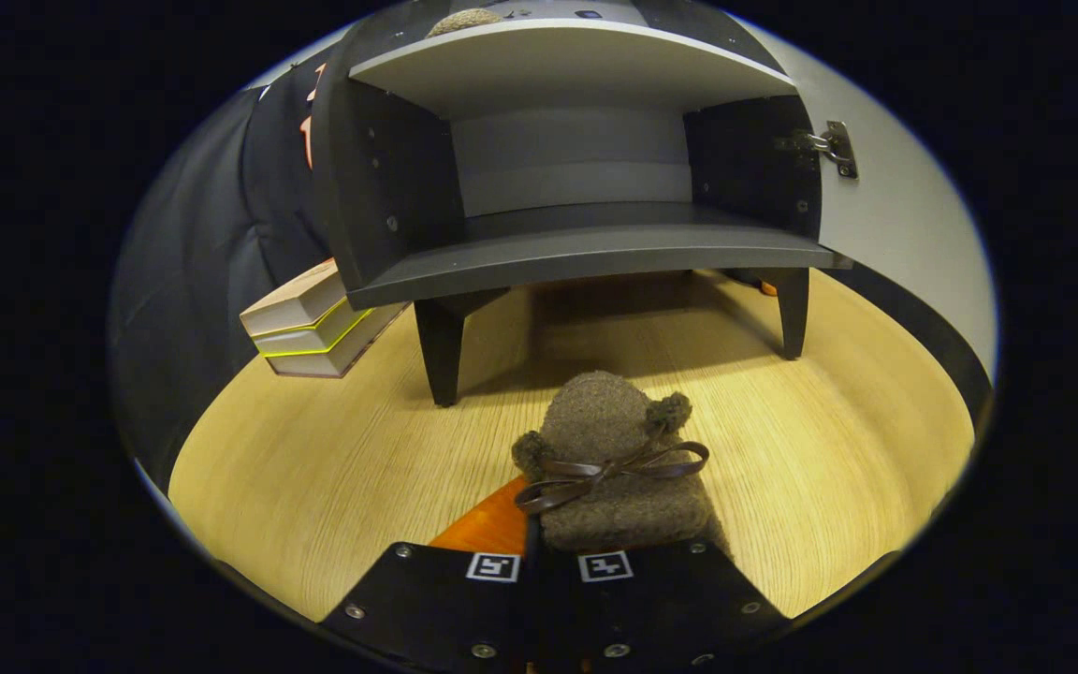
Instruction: Open the shoe cabinet door, grab the shoes and put them into the shoe cabinet, then close the shoe cabinet door.
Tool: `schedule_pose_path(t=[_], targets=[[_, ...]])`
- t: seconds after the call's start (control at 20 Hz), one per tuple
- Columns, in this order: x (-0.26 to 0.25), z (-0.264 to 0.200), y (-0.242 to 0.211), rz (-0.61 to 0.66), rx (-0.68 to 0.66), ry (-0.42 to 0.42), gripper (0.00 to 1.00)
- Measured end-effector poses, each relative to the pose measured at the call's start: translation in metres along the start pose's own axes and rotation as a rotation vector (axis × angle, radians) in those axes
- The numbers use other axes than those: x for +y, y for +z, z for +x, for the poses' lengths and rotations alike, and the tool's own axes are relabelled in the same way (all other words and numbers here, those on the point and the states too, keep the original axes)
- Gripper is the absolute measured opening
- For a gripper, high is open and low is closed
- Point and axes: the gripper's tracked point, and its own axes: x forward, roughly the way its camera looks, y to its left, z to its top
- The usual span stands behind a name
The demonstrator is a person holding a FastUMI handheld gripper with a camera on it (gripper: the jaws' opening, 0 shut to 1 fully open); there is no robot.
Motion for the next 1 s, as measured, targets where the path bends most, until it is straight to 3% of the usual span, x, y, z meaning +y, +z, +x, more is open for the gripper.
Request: schedule_pose_path(t=[0.25,0.75,1.0], targets=[[0.003,-0.025,0.027,0.004,-0.033,0.032,0.04],[0.001,-0.19,0.19,-0.095,-0.256,0.005,0.04],[0.002,-0.252,0.245,-0.144,-0.343,-0.014,0.04]])
